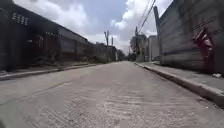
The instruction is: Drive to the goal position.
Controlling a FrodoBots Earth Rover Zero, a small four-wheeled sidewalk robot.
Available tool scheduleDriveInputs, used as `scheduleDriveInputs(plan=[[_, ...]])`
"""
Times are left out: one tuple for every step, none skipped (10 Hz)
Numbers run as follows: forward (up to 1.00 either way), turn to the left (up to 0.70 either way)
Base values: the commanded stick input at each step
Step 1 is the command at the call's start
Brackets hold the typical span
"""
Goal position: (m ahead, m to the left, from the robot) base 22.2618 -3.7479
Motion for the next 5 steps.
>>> scheduleDriveInputs(plan=[[1.00,0.00],[1.00,0.00],[1.00,0.00],[1.00,0.00],[1.00,0.00]])
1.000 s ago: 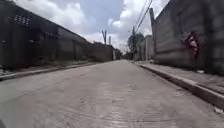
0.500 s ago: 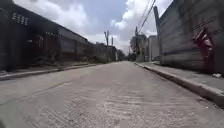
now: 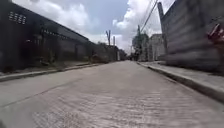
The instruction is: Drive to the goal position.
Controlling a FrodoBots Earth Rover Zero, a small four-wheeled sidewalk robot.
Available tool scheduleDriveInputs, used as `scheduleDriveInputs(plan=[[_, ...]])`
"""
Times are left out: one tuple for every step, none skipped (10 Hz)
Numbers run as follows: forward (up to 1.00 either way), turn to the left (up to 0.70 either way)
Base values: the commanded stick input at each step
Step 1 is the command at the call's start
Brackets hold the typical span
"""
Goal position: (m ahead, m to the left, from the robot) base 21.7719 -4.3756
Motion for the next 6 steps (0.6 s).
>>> scheduleDriveInputs(plan=[[1.00,0.00],[1.00,0.00],[1.00,0.00],[1.00,0.00],[1.00,0.00],[1.00,0.00]])
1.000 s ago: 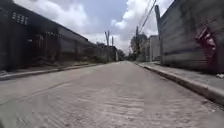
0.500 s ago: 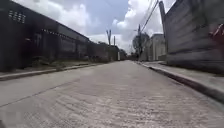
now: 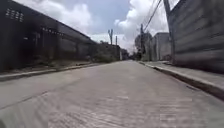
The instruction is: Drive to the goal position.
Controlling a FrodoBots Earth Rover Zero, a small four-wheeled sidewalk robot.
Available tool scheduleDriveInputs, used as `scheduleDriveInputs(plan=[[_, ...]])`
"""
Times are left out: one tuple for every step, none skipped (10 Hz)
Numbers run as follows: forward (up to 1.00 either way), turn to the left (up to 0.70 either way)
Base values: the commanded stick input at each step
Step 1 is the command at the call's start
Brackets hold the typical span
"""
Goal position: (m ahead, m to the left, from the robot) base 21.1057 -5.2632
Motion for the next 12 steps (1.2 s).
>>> scheduleDriveInputs(plan=[[1.00,0.00],[1.00,0.00],[1.00,0.00],[1.00,0.00],[1.00,0.00],[1.00,0.00],[1.00,0.00],[1.00,0.00],[1.00,0.00],[1.00,0.00],[1.00,0.00],[1.00,0.00]])
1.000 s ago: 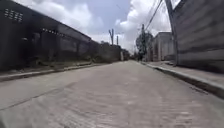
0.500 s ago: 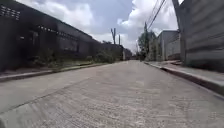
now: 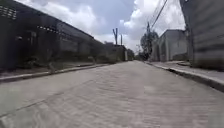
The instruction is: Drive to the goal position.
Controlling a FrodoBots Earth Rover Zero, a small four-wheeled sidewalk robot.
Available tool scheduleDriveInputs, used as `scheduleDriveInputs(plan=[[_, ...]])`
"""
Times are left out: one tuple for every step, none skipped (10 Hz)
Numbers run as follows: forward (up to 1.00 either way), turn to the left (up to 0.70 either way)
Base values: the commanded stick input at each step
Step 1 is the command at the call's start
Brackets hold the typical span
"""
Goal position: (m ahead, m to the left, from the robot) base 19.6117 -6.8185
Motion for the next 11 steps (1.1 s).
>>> scheduleDriveInputs(plan=[[1.00,0.00],[1.00,0.00],[1.00,0.00],[1.00,0.00],[1.00,0.00],[1.00,0.00],[1.00,-0.05],[1.00,-0.26],[1.00,-0.39],[1.00,-0.39],[1.00,-0.40]])
